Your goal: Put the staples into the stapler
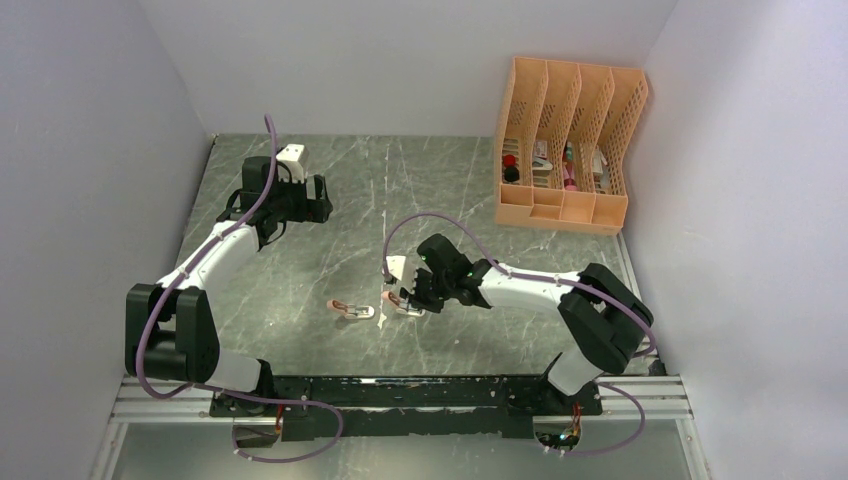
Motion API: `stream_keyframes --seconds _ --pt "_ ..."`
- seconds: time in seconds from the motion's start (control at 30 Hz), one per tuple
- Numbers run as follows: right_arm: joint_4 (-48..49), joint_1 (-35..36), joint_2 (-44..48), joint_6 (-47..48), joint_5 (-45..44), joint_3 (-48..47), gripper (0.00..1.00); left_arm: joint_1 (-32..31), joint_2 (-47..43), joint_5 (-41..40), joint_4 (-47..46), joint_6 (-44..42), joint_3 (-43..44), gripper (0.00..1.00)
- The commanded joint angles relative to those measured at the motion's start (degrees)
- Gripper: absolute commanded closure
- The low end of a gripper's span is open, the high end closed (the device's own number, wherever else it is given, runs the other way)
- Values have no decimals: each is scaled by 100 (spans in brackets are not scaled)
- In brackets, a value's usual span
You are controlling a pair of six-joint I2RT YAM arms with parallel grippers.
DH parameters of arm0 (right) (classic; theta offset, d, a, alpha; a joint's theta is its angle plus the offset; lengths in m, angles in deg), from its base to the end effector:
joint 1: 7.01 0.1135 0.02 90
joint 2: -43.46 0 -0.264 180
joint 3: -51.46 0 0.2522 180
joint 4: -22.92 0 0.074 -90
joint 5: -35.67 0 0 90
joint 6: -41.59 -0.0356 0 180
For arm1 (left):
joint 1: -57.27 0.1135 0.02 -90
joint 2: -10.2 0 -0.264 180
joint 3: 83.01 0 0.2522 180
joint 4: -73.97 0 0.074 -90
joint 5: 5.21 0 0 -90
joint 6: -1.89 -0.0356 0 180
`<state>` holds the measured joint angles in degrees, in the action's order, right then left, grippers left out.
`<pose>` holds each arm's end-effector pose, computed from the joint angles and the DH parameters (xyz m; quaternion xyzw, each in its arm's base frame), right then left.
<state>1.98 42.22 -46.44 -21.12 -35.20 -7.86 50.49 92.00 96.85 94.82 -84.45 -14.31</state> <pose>0.1894 0.2376 0.1649 -0.6195 0.6971 0.2159 0.2892 0.3151 -0.0450 0.2569 0.0732 0.8762 -0.1349 0.4569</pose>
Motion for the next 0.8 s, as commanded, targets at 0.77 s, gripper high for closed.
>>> stream_keyframes --seconds 0.77 --pt "-153 -27 283 0 7 -192 88 65 64 163 -121 12 210 5"
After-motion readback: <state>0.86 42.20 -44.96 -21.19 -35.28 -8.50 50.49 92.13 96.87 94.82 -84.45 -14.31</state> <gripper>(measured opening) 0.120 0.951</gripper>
